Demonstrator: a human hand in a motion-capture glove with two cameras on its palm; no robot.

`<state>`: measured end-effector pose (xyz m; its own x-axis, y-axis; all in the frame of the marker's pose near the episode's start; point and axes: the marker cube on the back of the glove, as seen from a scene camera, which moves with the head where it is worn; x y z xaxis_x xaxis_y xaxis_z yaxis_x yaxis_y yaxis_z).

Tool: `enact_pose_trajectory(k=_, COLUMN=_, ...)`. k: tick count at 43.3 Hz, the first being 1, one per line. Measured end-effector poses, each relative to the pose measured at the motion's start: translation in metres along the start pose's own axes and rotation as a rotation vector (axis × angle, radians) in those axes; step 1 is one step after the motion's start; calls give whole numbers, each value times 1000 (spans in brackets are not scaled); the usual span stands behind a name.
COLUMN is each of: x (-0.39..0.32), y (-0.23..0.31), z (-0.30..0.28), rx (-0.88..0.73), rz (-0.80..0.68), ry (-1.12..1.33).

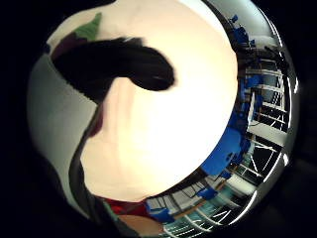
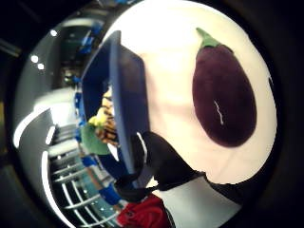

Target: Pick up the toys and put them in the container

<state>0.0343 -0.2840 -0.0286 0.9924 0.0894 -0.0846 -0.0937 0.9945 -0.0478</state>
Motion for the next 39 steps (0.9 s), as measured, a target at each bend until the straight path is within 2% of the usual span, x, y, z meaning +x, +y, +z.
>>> enact_pose_trajectory(k=10, x=-9, y=-25, z=50, rx=-91, rz=22, ry=81)
enact_pose_trajectory(k=15, x=-17, y=-24, z=57, rx=-29, rz=31, ry=164)
enact_pose_trajectory(k=22, x=-16, y=-23, z=56, rx=96, rz=29, ry=143)
enact_pose_trajectory(k=29, x=-14, y=-9, z=32, rx=127, rz=30, ry=57)
enact_pose_trajectory(k=39, x=-30, y=38, z=-49, rx=216, rz=-38, ry=29)
